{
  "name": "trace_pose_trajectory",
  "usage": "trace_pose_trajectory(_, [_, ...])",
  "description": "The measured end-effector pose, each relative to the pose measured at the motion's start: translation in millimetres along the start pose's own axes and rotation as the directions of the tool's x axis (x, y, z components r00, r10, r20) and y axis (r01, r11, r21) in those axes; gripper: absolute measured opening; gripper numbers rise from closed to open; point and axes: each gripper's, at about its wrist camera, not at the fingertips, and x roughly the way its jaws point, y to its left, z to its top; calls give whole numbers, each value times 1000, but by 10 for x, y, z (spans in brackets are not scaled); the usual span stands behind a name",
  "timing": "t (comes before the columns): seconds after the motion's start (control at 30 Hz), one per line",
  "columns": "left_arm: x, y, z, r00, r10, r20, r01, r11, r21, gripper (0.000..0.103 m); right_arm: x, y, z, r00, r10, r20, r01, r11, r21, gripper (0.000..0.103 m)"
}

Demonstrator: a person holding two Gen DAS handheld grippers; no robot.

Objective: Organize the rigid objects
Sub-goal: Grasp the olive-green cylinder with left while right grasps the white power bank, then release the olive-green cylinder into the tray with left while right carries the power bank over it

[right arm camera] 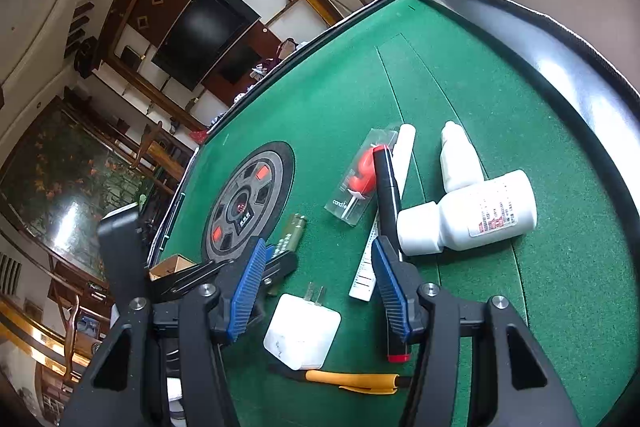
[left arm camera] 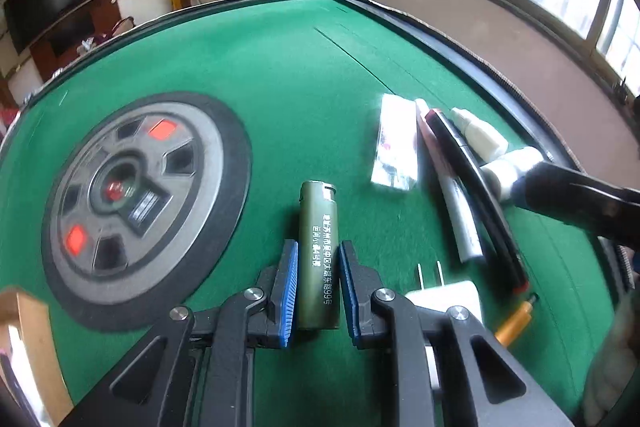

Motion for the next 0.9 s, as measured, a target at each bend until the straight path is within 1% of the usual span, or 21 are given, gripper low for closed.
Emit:
trace_pose_trajectory(0.1, [-211,97,-117,999,-35,32,37,998,-53,20,25,2,-11,1000,-8,-9,8,1000,-7,54])
trace_pose_trajectory(0.13, [-335,132,-178,998,-48,48,52,996,-71,20,27,7,-16,1000,-3,-12,3,1000,-13,54])
trace_pose_trajectory(0.23, [-651,180,-308,993,-49,103,58,995,-85,20,49,56,-42,1000,16,-23,-17,999,-41,54])
trace_pose_trajectory(0.33, [-1030,277,-555,983,-83,161,106,984,-140,20,87,154,-73,997,63,-45,-67,994,-83,54])
trace_pose_trajectory(0.37, [-1160,327,-651,979,-89,184,120,979,-164,20,94,184,-84,997,66,-49,-70,993,-100,54])
trace_pose_trajectory(0.43, [-1426,447,-855,968,-93,235,143,968,-204,20,126,255,-124,998,33,-51,-40,987,-155,55])
trace_pose_trajectory(0.5, [-1606,579,-1006,957,-78,280,148,960,-238,20,172,288,-155,998,-10,-59,-2,982,-188,55])
trace_pose_trajectory(0.57, [-1762,728,-1150,947,-65,315,158,948,-278,20,198,288,-183,996,-79,-50,68,980,-186,55])
trace_pose_trajectory(0.63, [-1867,874,-1265,944,-50,325,156,939,-306,20,174,321,-226,987,-158,-33,150,975,-164,55])
trace_pose_trajectory(0.67, [-1902,940,-1313,944,-30,329,140,939,-315,20,157,357,-257,983,-180,-39,171,972,-161,55])
trace_pose_trajectory(0.73, [-1985,1051,-1435,941,3,337,114,938,-326,20,164,410,-318,980,-190,-65,177,970,-168,55])
trace_pose_trajectory(0.8, [-2032,1182,-1548,937,19,349,108,933,-343,20,232,517,-400,970,-224,-97,200,957,-208,55])
trace_pose_trajectory(0.83, [-2063,1247,-1608,935,29,354,106,929,-355,20,287,569,-433,959,-263,-109,232,944,-235,55])
trace_pose_trajectory(0.9, [-2092,1339,-1698,931,49,361,97,921,-377,20,413,637,-479,940,-315,-135,272,925,-266,55])
